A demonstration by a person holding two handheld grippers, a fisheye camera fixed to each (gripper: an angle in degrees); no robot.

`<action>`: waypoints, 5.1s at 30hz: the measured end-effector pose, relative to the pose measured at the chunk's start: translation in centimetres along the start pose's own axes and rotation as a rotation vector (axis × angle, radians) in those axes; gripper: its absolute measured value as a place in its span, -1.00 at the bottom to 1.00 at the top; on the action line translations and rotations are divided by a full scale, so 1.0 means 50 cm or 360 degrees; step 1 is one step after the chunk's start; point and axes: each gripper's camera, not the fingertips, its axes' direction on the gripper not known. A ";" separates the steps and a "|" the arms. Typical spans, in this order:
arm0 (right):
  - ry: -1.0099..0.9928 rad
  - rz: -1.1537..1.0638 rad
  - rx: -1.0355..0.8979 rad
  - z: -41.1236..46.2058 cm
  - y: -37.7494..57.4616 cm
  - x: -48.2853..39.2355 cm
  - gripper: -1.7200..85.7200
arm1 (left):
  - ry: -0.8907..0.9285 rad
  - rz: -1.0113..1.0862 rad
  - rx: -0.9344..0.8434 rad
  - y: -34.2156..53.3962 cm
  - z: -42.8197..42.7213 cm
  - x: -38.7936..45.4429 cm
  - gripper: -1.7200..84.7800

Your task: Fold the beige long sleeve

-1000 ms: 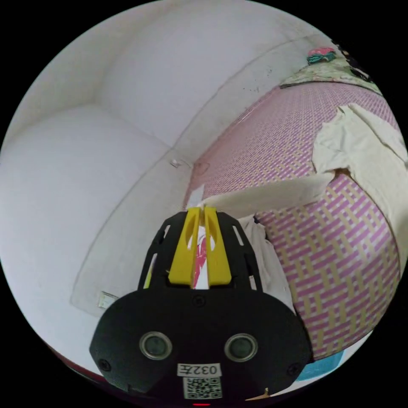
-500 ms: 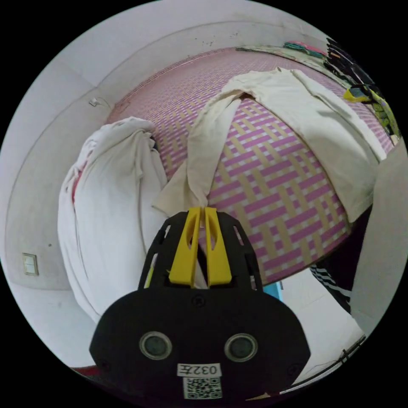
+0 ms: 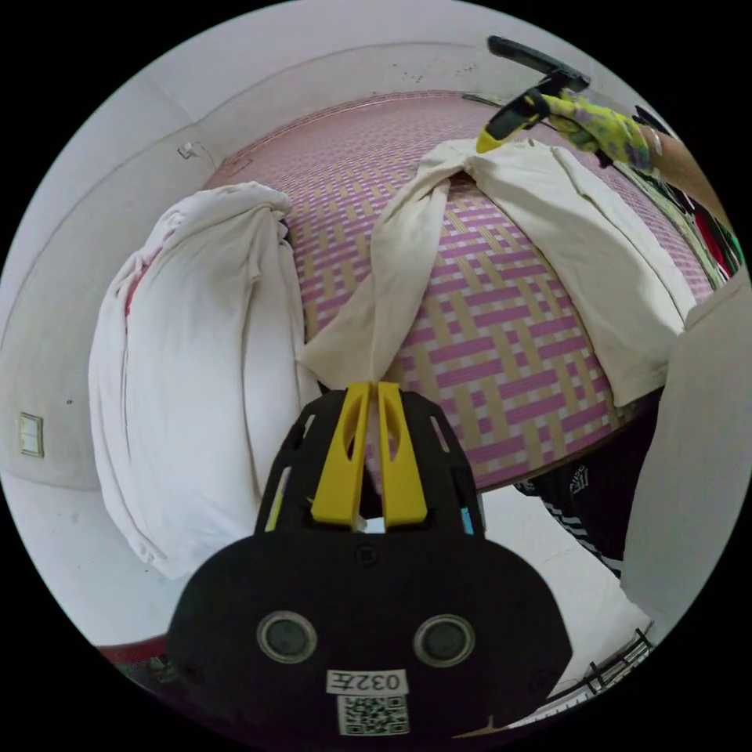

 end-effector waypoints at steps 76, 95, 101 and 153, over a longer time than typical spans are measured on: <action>0.0257 0.0038 -0.0211 0.291 -0.225 -0.181 -0.71 | 0.0149 -0.0172 0.0163 -0.047 0.076 -0.042 -0.98; -0.0430 0.0409 0.0091 0.218 -0.116 0.022 -0.96 | 0.0783 -0.0322 0.0046 0.009 0.149 -0.171 -0.93; -0.0936 0.0667 0.0324 0.162 0.002 0.170 -0.97 | 0.0919 -0.0438 0.0003 0.011 0.162 -0.215 -0.80; -0.0518 0.0014 0.0888 -0.607 -0.107 0.339 -0.98 | 0.1315 -0.0358 0.0039 -0.063 0.049 -0.222 -0.98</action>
